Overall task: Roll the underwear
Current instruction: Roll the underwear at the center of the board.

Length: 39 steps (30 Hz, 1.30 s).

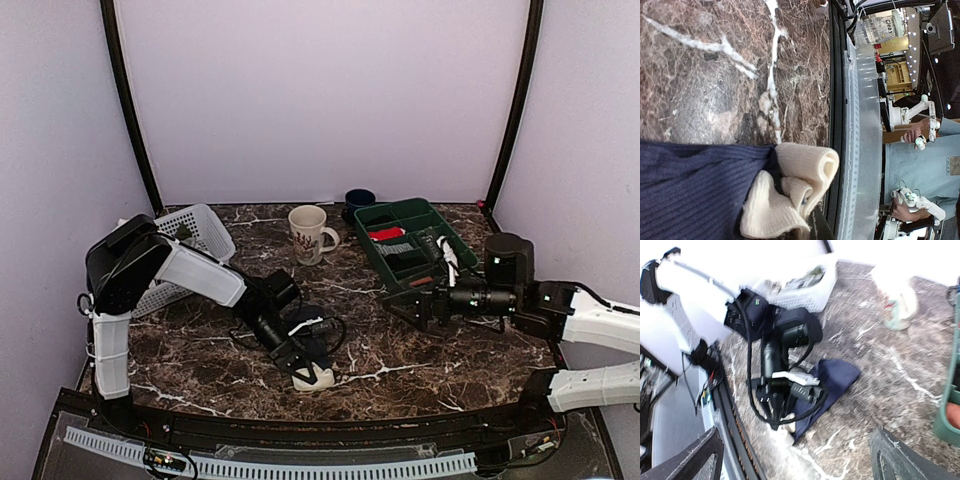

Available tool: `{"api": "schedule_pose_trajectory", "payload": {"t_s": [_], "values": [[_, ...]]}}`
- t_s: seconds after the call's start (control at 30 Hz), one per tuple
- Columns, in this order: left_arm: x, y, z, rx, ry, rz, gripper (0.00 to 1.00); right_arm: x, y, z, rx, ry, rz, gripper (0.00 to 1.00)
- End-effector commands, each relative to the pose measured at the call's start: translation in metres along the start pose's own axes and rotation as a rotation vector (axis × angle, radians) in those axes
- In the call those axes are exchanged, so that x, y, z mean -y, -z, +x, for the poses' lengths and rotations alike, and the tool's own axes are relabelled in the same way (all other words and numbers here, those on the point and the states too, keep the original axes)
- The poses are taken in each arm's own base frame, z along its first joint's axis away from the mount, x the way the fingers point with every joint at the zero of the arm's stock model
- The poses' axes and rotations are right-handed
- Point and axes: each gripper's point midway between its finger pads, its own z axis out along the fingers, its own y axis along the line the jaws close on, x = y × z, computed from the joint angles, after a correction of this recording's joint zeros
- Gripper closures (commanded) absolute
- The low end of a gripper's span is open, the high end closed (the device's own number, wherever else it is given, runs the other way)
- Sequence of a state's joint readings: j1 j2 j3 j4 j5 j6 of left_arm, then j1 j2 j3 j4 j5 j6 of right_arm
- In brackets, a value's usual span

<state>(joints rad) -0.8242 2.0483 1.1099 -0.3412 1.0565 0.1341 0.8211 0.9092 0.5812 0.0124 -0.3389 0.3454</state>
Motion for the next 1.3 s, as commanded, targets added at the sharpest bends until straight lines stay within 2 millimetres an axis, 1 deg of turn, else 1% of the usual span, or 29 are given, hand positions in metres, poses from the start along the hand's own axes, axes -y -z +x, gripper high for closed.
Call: {"api": "schedule_pose_trajectory", "payload": {"t_s": [0.0,0.03,0.07,0.1,0.17,0.3,0.4,0.47,0.53,0.63,0.7,0.8,0.9,1.0,1.13,1.27], "values": [[-0.011,0.003,0.018,-0.05,0.087,0.015,1.0,0.008,0.011,-0.021,0.154,0.027,0.059,0.0],[-0.013,0.004,0.017,-0.05,0.095,0.017,1.0,0.002,0.01,-0.02,0.15,0.06,0.022,0.0],[-0.015,0.004,0.017,-0.053,0.102,0.02,1.0,-0.001,0.004,-0.015,0.122,0.074,-0.006,0.02],[-0.017,0.004,0.018,-0.059,0.111,0.024,1.0,-0.005,-0.001,-0.008,0.081,0.086,-0.038,0.05],[-0.02,0.003,0.019,-0.065,0.136,0.041,1.0,-0.015,-0.015,0.013,-0.009,0.122,-0.109,0.14],[-0.029,0.0,0.022,-0.078,0.179,0.05,1.0,-0.032,-0.043,0.059,-0.139,0.334,-0.133,0.22],[-0.032,-0.002,0.021,-0.078,0.199,0.058,1.0,-0.036,-0.066,0.089,-0.246,0.486,-0.142,0.31],[-0.035,-0.003,0.02,-0.079,0.209,0.059,1.0,-0.039,-0.08,0.102,-0.288,0.556,-0.156,0.37],[-0.037,-0.004,0.019,-0.083,0.219,0.063,1.0,-0.044,-0.093,0.108,-0.29,0.605,-0.181,0.43],[-0.038,-0.005,0.021,-0.091,0.226,0.07,1.0,-0.051,-0.112,0.113,-0.293,0.667,-0.208,0.48],[-0.037,-0.005,0.023,-0.097,0.23,0.071,1.0,-0.05,-0.125,0.125,-0.334,0.714,-0.209,0.51],[-0.04,-0.005,0.027,-0.108,0.242,0.072,1.0,-0.051,-0.138,0.139,-0.372,0.768,-0.224,0.54],[-0.041,-0.006,0.028,-0.11,0.243,0.072,1.0,-0.05,-0.147,0.149,-0.401,0.803,-0.232,0.55],[-0.041,-0.005,0.027,-0.108,0.243,0.071,1.0,-0.043,-0.154,0.158,-0.434,0.824,-0.214,0.54],[-0.041,-0.005,0.025,-0.103,0.238,0.07,1.0,-0.033,-0.156,0.162,-0.455,0.865,-0.181,0.49],[-0.042,-0.005,0.024,-0.101,0.233,0.068,1.0,-0.029,-0.159,0.163,-0.467,0.894,-0.171,0.46]]}}
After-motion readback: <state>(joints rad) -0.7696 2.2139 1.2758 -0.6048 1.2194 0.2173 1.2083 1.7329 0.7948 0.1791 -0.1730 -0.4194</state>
